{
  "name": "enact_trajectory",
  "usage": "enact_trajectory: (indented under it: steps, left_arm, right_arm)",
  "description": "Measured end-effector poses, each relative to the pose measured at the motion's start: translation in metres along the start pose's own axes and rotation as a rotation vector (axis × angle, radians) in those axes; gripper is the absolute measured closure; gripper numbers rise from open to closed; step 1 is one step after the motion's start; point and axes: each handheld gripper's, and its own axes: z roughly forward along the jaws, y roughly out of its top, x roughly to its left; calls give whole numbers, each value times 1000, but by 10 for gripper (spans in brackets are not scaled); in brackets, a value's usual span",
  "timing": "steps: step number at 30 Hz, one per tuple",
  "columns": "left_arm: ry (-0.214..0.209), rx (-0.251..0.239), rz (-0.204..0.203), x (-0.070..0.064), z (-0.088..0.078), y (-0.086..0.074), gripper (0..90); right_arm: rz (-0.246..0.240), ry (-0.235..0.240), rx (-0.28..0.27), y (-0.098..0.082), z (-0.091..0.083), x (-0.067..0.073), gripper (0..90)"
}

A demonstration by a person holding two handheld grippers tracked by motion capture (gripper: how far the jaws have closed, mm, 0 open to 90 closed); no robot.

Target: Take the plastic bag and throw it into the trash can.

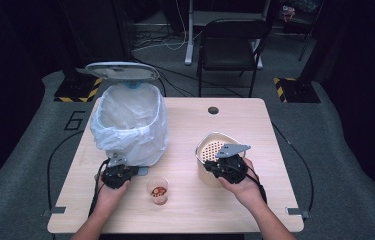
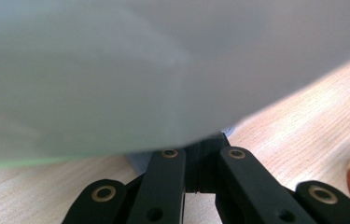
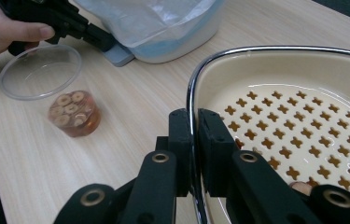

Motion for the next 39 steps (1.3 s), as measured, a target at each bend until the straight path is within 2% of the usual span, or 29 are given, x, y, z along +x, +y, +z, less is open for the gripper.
enact_trajectory:
  steps: [14, 15, 18, 21, 29, 33, 39]
  left_arm:
    - [-3, 3, -4, 0, 0, 0, 900]
    - [-4, 3, -5, 0, 0, 0, 900]
    - [-4, 4, -4, 0, 0, 0, 900]
    - [-3, 1, -6, 0, 0, 0, 900]
    - [-2, 6, 0, 0, 0, 0, 900]
    - [-2, 3, -5, 0, 0, 0, 900]
    - [-1, 0, -2, 0, 0, 0, 900]
  right_arm:
    - [-1, 20, 1, -5, -4, 9, 837]
    - [4, 20, -3, -5, -4, 9, 825]
    - [6, 18, -41, -3, -8, 10, 684]
    - [9, 15, -75, 0, -11, 13, 615]
    - [1, 62, -121, 9, -6, 33, 474]
    - [-9, 81, -121, 13, 0, 43, 438]
    - [-24, 97, -88, 14, 14, 55, 369]
